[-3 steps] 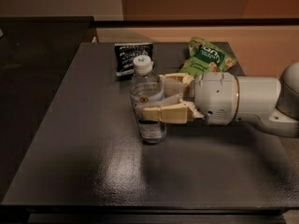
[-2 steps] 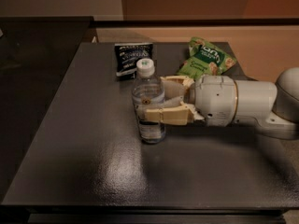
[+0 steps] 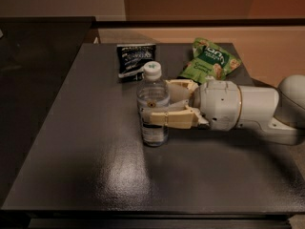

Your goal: Place blue plastic bottle upright

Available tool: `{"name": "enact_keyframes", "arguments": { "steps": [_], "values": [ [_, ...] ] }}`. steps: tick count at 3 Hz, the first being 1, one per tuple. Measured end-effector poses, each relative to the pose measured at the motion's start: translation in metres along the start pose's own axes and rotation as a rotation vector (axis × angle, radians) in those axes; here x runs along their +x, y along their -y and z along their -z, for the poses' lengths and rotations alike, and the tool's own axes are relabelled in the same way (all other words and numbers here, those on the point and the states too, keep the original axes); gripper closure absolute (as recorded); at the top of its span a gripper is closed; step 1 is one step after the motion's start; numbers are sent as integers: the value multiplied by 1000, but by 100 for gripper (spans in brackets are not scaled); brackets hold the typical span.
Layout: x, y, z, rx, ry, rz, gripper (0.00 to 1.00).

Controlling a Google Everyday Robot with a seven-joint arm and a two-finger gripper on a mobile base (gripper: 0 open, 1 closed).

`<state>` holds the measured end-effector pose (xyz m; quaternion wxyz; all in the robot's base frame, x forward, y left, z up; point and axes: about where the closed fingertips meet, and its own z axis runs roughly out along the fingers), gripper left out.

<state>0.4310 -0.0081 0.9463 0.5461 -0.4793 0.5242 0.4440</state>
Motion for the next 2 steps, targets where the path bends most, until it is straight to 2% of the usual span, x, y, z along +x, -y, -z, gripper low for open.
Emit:
{"name": "enact_keyframes", "arguments": {
  "steps": [2],
  "values": [
    [8,2,2,-15,15,-16,12]
  ]
}}
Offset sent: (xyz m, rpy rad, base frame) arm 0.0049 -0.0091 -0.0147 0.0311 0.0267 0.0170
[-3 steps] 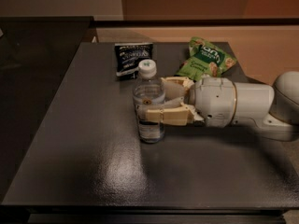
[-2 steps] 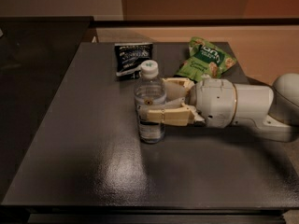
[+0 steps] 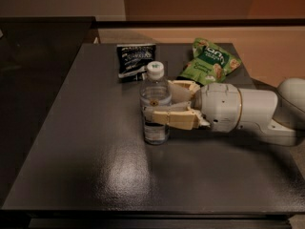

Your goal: Place blue plastic bottle upright

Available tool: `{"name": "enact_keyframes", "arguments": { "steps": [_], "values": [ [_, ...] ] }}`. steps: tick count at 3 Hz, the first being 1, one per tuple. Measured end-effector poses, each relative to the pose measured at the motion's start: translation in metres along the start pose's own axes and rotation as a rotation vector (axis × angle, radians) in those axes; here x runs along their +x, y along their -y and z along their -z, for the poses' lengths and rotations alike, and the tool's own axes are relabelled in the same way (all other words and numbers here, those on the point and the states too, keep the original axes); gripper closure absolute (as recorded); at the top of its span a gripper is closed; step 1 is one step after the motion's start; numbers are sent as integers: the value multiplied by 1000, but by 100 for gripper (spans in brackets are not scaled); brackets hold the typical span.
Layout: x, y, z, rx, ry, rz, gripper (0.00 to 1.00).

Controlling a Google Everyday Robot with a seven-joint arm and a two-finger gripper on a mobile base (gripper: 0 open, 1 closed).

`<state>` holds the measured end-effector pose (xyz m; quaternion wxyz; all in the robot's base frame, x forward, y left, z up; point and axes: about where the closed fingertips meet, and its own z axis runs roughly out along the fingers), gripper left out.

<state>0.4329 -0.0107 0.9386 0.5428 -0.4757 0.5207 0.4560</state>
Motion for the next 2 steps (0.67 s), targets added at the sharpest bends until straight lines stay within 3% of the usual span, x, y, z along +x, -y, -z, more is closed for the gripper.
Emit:
{"name": "enact_keyframes", "arguments": {
  "steps": [1,2],
  "values": [
    [-1,-1,-2,-4,-1,2,0],
    [-1,-1,-2,-4,-1,2,0]
  ]
}}
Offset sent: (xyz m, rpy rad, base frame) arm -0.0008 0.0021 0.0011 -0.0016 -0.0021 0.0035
